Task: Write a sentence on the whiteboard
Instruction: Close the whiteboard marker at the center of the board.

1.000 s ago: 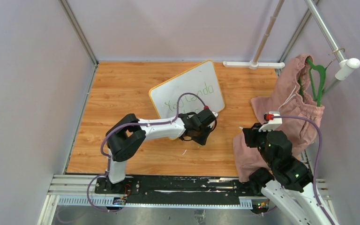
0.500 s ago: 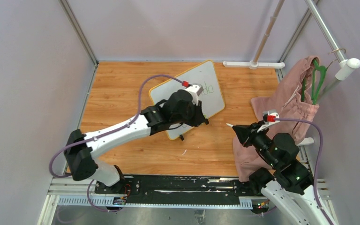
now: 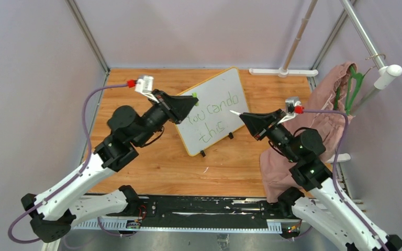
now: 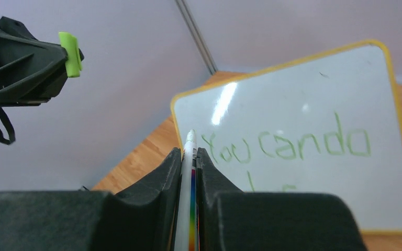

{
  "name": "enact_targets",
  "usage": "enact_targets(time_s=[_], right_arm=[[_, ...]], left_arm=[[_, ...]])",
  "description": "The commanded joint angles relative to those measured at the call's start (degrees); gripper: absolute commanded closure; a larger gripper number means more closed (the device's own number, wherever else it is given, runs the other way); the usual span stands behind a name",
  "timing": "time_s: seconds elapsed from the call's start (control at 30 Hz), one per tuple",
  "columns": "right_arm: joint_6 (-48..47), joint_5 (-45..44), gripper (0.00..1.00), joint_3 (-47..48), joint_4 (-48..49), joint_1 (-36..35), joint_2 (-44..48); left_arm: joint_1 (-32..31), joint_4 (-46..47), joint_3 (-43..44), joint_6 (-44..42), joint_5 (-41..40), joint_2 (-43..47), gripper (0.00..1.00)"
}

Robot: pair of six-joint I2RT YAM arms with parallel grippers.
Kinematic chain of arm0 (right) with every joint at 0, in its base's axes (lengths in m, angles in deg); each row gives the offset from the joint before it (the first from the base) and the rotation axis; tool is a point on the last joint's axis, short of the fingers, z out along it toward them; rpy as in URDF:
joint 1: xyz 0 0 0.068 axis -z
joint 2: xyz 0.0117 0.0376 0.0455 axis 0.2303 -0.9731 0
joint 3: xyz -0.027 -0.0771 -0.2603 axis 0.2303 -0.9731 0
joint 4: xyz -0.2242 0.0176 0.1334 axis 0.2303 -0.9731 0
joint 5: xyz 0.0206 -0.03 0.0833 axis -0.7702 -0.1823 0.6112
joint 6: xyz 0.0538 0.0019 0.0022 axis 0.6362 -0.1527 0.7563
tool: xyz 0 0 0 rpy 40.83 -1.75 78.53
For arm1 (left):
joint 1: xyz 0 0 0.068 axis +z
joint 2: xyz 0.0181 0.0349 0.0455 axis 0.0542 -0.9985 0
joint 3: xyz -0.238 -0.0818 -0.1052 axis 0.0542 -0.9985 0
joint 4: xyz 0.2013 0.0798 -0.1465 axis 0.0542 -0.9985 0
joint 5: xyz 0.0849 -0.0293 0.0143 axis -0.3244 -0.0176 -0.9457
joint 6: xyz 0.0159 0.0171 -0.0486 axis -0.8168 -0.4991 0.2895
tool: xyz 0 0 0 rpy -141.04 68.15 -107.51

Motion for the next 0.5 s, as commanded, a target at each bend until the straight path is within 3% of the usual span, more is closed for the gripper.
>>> enact_targets(time_s=[0.0, 0.33, 0.47], right_arm=[[2.0, 0.8, 1.0, 3.7, 24.0, -4.7, -6.5], [-8.9, -1.0, 1.0, 16.8, 50.5, -18.8, -26.4], [-14.7, 0.1, 1.0, 21.1, 57.1, -24.2, -32.2]], left_arm=[[0.6, 15.9, -1.3, 1.8, -5.4, 4.5, 1.0], [0.7, 40.1, -3.9, 9.0, -8.5, 7.8, 1.0], [0.7, 43.2, -3.4, 12.0, -9.2, 8.6, 1.0]])
